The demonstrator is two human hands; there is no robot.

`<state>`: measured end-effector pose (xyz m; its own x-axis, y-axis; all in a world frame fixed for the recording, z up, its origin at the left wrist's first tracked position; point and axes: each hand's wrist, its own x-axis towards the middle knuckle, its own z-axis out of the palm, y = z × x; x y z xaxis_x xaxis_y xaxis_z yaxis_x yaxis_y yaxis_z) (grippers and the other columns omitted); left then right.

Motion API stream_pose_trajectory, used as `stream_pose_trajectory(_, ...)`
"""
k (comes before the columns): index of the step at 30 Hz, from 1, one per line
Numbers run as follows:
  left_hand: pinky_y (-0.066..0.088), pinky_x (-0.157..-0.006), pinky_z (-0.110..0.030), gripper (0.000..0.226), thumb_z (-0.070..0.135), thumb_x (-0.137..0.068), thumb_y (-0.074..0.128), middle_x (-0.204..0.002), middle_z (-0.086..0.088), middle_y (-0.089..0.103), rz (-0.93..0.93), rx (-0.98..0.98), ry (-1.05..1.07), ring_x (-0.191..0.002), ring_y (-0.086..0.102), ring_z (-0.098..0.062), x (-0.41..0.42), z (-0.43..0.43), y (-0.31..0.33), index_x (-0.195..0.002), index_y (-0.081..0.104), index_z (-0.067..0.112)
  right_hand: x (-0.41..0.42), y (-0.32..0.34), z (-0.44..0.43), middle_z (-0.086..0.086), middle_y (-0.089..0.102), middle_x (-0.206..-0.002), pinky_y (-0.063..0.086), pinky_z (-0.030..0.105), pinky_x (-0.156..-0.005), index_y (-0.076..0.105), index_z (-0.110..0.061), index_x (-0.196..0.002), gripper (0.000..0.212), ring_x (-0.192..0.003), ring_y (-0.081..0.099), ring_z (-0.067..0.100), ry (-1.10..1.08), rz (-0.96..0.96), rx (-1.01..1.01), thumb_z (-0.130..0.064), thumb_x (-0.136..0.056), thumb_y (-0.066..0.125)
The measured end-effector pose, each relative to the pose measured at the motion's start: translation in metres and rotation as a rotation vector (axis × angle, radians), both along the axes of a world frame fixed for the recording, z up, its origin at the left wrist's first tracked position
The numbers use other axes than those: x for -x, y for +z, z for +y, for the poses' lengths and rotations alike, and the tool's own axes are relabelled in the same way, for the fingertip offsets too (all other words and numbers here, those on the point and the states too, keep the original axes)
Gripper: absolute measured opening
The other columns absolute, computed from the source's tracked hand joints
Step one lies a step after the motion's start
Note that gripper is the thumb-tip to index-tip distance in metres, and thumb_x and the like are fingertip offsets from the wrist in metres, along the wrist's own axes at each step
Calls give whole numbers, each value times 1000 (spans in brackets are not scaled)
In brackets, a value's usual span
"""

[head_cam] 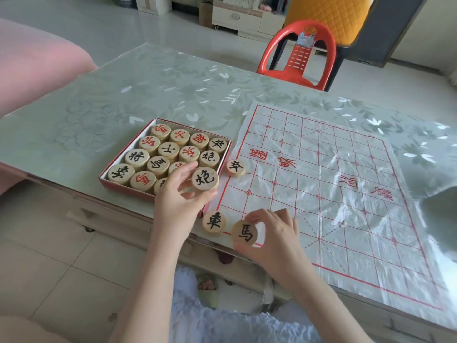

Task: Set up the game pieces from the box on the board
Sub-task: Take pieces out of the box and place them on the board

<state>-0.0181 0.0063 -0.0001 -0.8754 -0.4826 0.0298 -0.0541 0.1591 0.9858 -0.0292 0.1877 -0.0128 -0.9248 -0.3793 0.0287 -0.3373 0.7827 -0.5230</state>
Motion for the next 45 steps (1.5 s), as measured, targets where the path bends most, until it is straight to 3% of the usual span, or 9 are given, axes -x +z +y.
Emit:
stream_pose_trajectory(3,46,-91,-22,55,15,-69,78,-116,15,61,-29,60,-35,-109,53,5,1,5,-1,-118,59,27,-3,-4,-3,-17,51,-113,22,25,-89,50,-30,-114,48,-108,28,10,28,29,-88,-53,-73,64)
stream_pose_trajectory(10,36,-78,-5,51,16,-70,77,-113,17,62,-57,180,-83,-105,54,1,13,11,0,-116,60,27,-1,-9,-3,-16,46,-112,16,23,-85,48,-33,-119,63,-108,28,10,13,23,-104,-64,-66,63)
stream_pose_trajectory(15,43,-82,-20,52,18,-66,80,-110,8,59,-67,418,-153,-101,51,-8,34,19,-2,-114,61,26,7,-3,23,-21,51,-106,30,21,-84,49,-40,-115,54,-105,35,9,-171,-204,220,-51,-67,72)
stream_pose_trajectory(19,30,-80,-18,54,25,-69,78,-112,8,46,-139,678,-240,-101,39,-6,50,34,-4,-119,58,30,19,-3,46,-18,59,-100,34,15,-75,56,-36,-106,35,-105,45,16,-300,-237,461,-31,-75,74)
stream_pose_trajectory(24,36,-92,-27,53,21,-70,77,-120,2,48,-192,701,-320,-112,47,-19,65,47,-10,-119,57,24,19,-3,51,-18,60,-100,34,16,-77,58,-34,-106,31,-105,45,14,-311,-214,507,-30,-78,70)
stream_pose_trajectory(30,27,-96,-25,52,24,-76,72,-125,1,50,-229,808,-390,-119,40,-19,65,55,-17,-125,54,25,21,-1,52,-21,60,-99,34,16,-78,58,-36,-105,28,-106,44,15,-310,-213,538,-29,-79,69)
stream_pose_trajectory(36,28,-99,-28,53,21,-79,69,-128,-1,50,-235,843,-324,-119,40,-21,61,56,-21,-129,51,24,20,-1,52,-22,59,-99,33,26,-83,57,-35,-105,28,-108,44,16,-303,-216,556,-29,-80,68)
stream_pose_trajectory(40,36,-96,-27,57,20,-75,73,-125,1,51,-189,693,-281,-113,46,-19,57,54,-19,-128,53,24,20,-2,52,-22,60,-100,34,26,-81,57,-36,-106,29,-108,45,14,-295,-212,556,-30,-80,68)
stream_pose_trajectory(45,40,-91,-34,39,17,-79,68,-115,-1,63,-105,739,72,-108,51,-24,36,14,-7,-117,62,21,25,-3,46,-20,61,-100,34,25,-80,59,-34,-107,29,-108,46,13,-298,-208,565,-30,-80,67)
